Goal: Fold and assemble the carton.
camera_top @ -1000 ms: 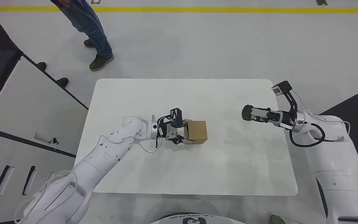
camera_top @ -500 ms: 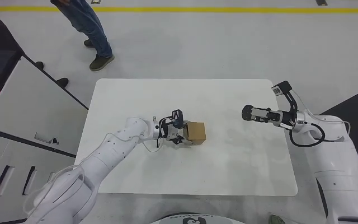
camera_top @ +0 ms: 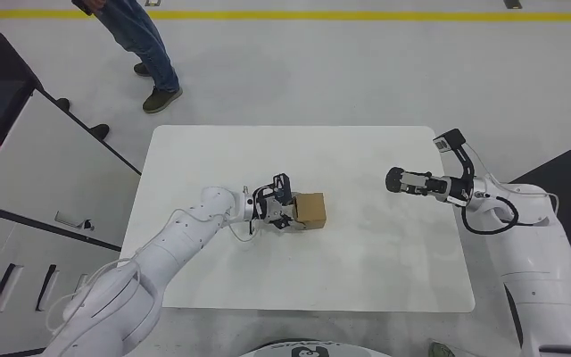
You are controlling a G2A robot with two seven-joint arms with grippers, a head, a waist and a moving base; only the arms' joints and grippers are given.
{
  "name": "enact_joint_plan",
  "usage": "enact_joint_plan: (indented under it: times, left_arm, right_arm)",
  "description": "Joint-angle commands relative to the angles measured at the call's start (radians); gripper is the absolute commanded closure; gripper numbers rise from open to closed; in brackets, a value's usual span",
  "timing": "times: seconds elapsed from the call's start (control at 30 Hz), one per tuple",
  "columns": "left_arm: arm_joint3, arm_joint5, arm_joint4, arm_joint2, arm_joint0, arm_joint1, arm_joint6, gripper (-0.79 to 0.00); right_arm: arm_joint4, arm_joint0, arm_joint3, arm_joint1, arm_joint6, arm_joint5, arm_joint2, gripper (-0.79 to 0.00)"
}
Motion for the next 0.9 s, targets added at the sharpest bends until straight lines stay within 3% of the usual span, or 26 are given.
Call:
enact_joint_plan:
  times: [0.0,0.47,0.6,0.87]
  left_arm:
    - [0.008,-0.004,0.002,0.000,-0.002,-0.002,0.004,-0.785]
    - [0.018,-0.013,0.024,-0.027,0.002,0.013,0.090,-0.785]
    - [0.000,-0.027,0.037,-0.060,0.009,0.037,0.135,-0.785]
    - [-0.115,-0.085,0.076,-0.162,0.056,0.114,0.187,-0.785]
  right_arm:
    - [0.000,0.000,0.000,0.000,0.000,0.000,0.000,-0.785]
    - [0.000,0.000,0.000,0.000,0.000,0.000,0.000,-0.785]
    - [0.000,0.000,0.000,0.000,0.000,0.000,0.000,-0.785]
    - [0.000,0.000,0.000,0.000,0.000,0.000,0.000,-0.785]
